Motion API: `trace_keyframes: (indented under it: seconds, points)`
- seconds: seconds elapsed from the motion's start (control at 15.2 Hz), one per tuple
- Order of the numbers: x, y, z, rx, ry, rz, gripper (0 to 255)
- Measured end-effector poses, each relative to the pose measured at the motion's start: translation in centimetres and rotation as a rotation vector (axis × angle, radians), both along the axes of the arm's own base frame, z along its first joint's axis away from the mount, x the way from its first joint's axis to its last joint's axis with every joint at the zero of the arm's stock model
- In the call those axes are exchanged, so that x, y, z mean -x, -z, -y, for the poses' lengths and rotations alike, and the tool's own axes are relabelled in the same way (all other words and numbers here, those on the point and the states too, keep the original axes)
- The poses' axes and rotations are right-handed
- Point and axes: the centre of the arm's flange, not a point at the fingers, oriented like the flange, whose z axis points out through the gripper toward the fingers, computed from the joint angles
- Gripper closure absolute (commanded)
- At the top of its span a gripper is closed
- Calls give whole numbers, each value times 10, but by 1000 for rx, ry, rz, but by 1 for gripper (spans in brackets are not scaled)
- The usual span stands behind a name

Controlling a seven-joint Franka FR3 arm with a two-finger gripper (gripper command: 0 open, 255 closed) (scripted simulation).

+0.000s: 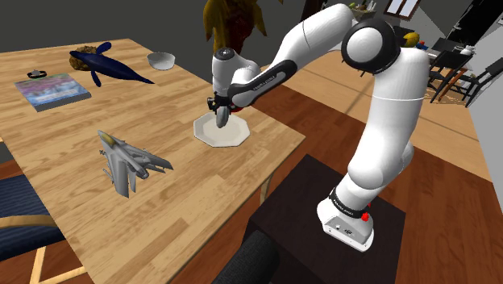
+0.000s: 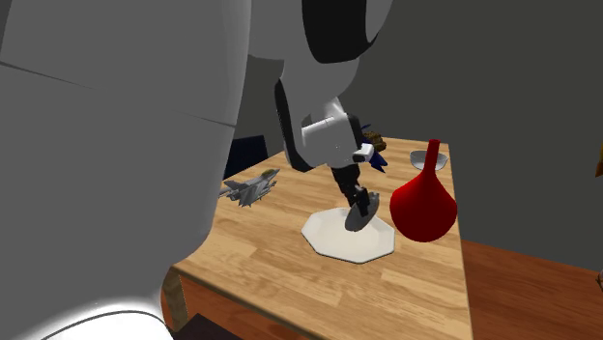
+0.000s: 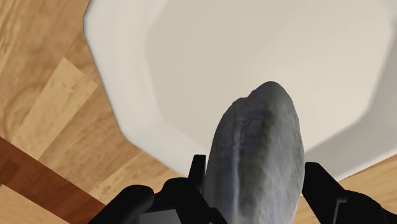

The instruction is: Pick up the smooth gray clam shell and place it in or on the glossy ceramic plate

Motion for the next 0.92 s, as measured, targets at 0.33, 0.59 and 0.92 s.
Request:
trace_keyframes:
  seconds: [0.33,0.59,0.92]
  points:
    - [3,9,-1,1,1,-14,0]
    - [5,3,-2,1,2,-16,0]
    - [12,-37,-12,1,1,-15,0]
